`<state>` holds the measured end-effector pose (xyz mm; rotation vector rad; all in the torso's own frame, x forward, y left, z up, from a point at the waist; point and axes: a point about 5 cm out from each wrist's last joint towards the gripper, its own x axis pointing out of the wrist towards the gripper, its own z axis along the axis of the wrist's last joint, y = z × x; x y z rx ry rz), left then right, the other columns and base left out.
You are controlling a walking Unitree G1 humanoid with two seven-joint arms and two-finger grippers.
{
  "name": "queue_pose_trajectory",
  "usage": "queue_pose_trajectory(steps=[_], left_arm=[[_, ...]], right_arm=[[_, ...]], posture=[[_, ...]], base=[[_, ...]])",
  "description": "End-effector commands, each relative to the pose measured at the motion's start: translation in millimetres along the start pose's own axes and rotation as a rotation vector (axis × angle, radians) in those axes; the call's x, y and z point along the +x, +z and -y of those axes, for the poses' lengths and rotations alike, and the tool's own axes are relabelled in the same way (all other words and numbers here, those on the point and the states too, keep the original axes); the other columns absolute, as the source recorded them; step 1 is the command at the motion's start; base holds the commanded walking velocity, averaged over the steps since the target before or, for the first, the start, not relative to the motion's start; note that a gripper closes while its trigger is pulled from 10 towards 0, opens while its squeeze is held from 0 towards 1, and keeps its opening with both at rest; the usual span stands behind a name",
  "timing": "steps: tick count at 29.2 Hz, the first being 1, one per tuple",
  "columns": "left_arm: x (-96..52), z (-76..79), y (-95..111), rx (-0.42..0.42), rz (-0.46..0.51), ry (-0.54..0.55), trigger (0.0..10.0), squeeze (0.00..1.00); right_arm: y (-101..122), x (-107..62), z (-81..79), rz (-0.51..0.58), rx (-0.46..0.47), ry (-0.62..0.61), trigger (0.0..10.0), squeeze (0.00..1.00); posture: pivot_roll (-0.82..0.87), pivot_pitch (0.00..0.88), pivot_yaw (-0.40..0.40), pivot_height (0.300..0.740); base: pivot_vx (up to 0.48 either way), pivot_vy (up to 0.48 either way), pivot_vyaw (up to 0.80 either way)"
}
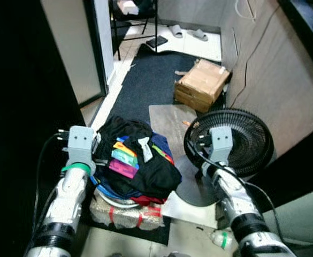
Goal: Clothes washing
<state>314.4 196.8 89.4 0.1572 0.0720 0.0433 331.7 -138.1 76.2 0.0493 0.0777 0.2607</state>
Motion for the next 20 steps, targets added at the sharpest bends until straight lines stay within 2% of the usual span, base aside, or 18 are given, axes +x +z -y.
queue_pose_trajectory(steps=[1,20], left_arm=[[-3.0,1.4,-9.4,0.009,-0.041,-0.002,10.0,0.00],[-2.3,1.8,-8.2,0.013,-0.034,-0.007,10.0,0.00]], right_arm=[[-6.4,-3.6,2.9,-0.023,0.002,-0.009,10.0,0.00],[-5.7,-3.1,2.8,-0.023,0.001,-0.007,10.0,0.00]], posture=[[-0.01,0.011,-0.001,0.740],[-0.01,0.013,-0.001,0.740]], base=[[0.000,0.000,0.00],[0.000,0.000,0.00]])
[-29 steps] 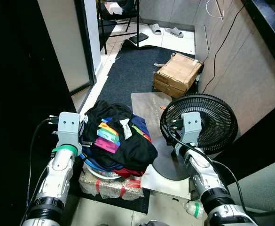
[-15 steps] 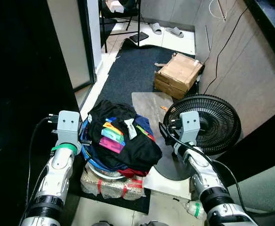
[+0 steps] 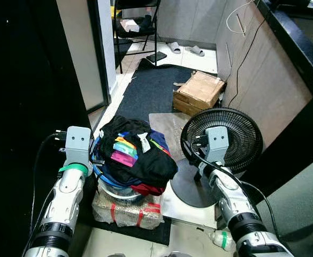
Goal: Clothes washing
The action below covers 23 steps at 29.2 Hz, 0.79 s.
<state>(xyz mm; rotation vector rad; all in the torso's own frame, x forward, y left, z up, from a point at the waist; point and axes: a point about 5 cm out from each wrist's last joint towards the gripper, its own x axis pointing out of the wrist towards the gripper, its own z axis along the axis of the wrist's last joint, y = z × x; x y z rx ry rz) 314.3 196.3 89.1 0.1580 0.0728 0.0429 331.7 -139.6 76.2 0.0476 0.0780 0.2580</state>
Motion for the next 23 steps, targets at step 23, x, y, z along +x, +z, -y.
queue_pose_trajectory(steps=[23], left_arm=[[-4.1,1.5,-8.3,0.006,-0.032,-0.004,10.0,0.00]], right_arm=[[-6.8,-3.6,0.8,-0.024,0.008,-0.005,10.0,0.00]], posture=[[-0.01,0.024,-0.001,0.740]], base=[[-0.143,0.000,0.00]])
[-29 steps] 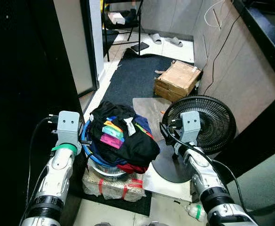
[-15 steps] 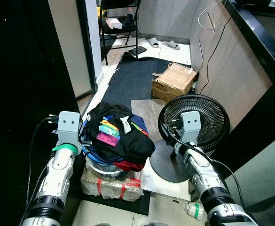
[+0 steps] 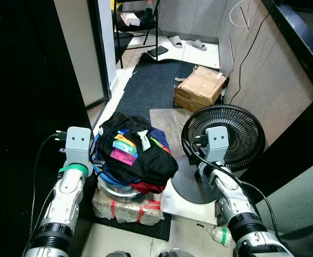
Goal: Clothes washing
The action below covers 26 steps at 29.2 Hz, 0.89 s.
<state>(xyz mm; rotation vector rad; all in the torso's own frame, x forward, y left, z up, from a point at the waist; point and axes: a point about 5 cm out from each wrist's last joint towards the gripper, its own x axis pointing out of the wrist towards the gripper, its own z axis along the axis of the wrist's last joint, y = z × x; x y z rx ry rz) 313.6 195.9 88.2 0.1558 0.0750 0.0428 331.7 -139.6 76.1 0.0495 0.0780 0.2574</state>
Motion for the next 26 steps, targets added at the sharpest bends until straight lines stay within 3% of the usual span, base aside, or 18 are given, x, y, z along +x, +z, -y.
queue_pose_trajectory(steps=[1,16,26], left_arm=[[-3.4,1.0,-7.4,0.008,-0.030,-0.003,10.0,0.00],[-4.1,1.5,-7.3,0.004,-0.030,-0.002,10.0,0.00],[-4.5,1.0,-6.9,0.001,-0.026,0.002,10.0,0.00]], right_arm=[[-6.7,-3.5,0.8,-0.024,0.007,-0.005,10.0,0.00],[-7.1,-3.9,1.1,-0.025,0.009,-0.006,10.0,0.00],[-7.0,-4.0,0.5,-0.023,0.009,-0.005,10.0,0.00]], posture=[[-0.01,0.024,-0.001,0.740],[-0.01,0.029,0.000,0.740],[-0.01,0.030,0.000,0.740]], base=[[-0.409,0.000,0.00],[-0.383,0.000,0.00],[0.000,0.000,0.00]])
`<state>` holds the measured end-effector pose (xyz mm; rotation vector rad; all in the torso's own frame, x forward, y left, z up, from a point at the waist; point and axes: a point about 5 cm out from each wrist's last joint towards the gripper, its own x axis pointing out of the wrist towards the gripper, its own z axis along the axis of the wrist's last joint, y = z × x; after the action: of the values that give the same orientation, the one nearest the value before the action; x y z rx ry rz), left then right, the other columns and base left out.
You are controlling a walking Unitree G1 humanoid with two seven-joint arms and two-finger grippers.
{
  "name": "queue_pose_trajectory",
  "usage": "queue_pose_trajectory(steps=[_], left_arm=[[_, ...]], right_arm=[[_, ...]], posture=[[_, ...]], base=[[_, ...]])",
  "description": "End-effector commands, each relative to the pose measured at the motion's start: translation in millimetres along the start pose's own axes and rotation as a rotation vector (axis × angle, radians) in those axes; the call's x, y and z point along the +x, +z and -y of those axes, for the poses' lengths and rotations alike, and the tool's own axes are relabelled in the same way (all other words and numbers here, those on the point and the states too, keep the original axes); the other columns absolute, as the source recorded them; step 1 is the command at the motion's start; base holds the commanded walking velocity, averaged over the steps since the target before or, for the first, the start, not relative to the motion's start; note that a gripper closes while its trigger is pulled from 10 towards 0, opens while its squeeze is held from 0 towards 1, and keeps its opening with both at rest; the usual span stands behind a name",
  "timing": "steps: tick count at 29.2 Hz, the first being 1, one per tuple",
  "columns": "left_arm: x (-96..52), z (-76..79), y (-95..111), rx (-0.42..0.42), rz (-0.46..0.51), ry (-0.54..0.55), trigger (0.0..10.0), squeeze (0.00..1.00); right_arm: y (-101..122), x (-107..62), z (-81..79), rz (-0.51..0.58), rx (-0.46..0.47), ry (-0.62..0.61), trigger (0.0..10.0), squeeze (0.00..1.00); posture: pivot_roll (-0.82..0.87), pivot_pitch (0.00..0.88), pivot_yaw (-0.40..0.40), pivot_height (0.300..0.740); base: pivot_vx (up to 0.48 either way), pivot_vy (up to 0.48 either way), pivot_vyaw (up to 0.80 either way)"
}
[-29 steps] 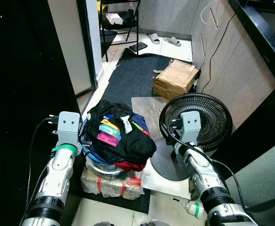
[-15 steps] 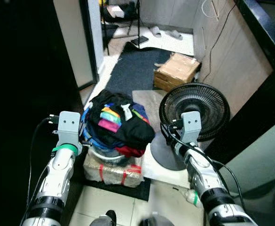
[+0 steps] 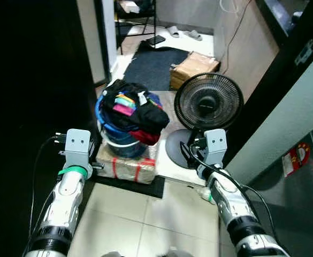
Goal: Clothes washing
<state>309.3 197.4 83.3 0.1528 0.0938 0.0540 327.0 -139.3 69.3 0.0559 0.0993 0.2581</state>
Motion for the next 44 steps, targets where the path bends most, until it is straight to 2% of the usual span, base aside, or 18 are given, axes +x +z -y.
queue_pose_trajectory(steps=[1,44], left_arm=[[-0.7,1.6,-1.0,0.009,-0.002,-0.005,10.0,0.00],[1.3,1.6,-1.5,0.029,0.003,-0.006,10.0,0.00]], right_arm=[[0.2,0.0,1.5,-0.003,0.001,-0.006,10.0,0.00],[0.3,1.4,-0.2,-0.005,-0.011,0.008,10.0,0.00]], posture=[[-0.01,0.030,0.000,0.740],[-0.01,0.011,-0.002,0.740]], base=[[0.000,0.000,0.00],[0.441,0.000,0.00]])
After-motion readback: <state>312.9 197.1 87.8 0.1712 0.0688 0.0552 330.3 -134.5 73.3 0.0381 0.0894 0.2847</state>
